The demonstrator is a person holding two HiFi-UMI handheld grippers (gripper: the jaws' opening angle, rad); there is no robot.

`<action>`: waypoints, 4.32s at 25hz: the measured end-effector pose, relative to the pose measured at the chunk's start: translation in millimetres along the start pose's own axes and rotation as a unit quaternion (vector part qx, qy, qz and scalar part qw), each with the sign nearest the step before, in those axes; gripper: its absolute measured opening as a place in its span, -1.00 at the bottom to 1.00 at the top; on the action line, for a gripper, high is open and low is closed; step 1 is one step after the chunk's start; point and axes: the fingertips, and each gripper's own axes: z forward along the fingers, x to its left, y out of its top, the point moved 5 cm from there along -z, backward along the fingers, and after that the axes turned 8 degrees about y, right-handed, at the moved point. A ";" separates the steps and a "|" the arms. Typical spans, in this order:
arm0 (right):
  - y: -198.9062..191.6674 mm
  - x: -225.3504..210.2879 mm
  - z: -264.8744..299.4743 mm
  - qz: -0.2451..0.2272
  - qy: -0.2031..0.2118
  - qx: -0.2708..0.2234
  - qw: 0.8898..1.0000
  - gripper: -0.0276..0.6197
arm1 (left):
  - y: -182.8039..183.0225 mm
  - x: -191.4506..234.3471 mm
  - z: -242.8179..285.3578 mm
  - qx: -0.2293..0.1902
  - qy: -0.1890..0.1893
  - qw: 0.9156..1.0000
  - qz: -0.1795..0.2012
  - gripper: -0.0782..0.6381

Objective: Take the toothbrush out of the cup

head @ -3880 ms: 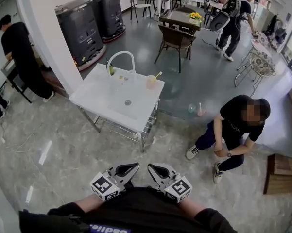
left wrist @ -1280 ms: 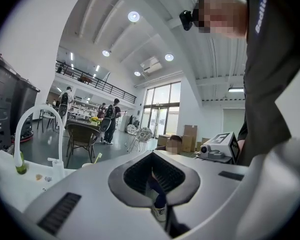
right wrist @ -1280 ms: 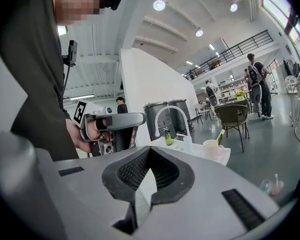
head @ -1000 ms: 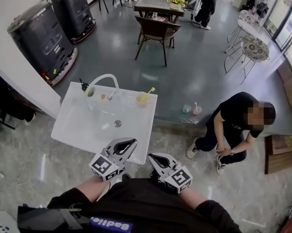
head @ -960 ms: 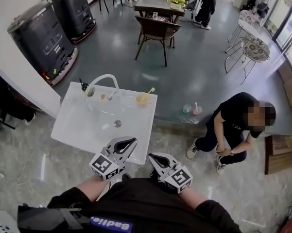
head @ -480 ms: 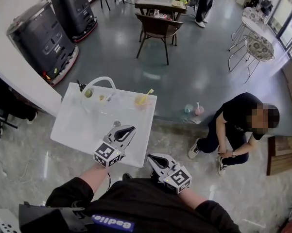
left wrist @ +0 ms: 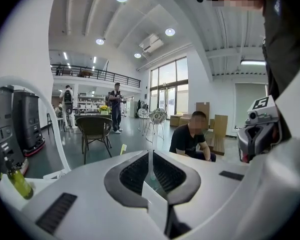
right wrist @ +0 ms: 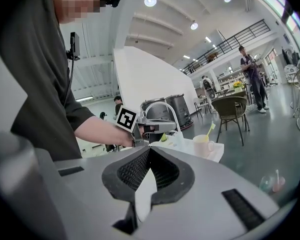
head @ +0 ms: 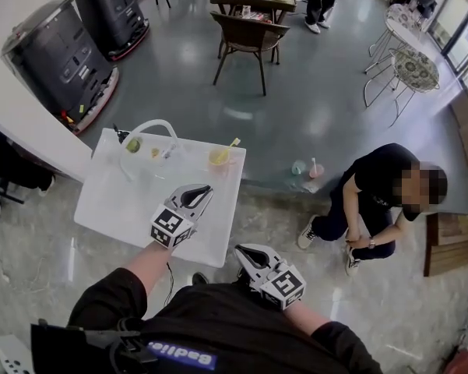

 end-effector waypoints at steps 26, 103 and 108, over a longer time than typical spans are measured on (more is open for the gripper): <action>1.9 -32.3 5.0 0.027 -0.017 0.020 0.999 -0.88 | -20.7 43.2 108.6 0.078 -0.003 0.996 0.036 -0.36; -25.8 -31.1 -30.0 0.052 -0.038 0.013 0.998 -0.88 | 11.3 67.0 132.9 0.045 0.074 0.991 0.101 -0.73; -22.0 -25.0 -32.2 0.048 -0.036 0.008 0.998 -0.88 | 21.5 64.3 113.6 0.021 0.082 0.993 0.081 -0.73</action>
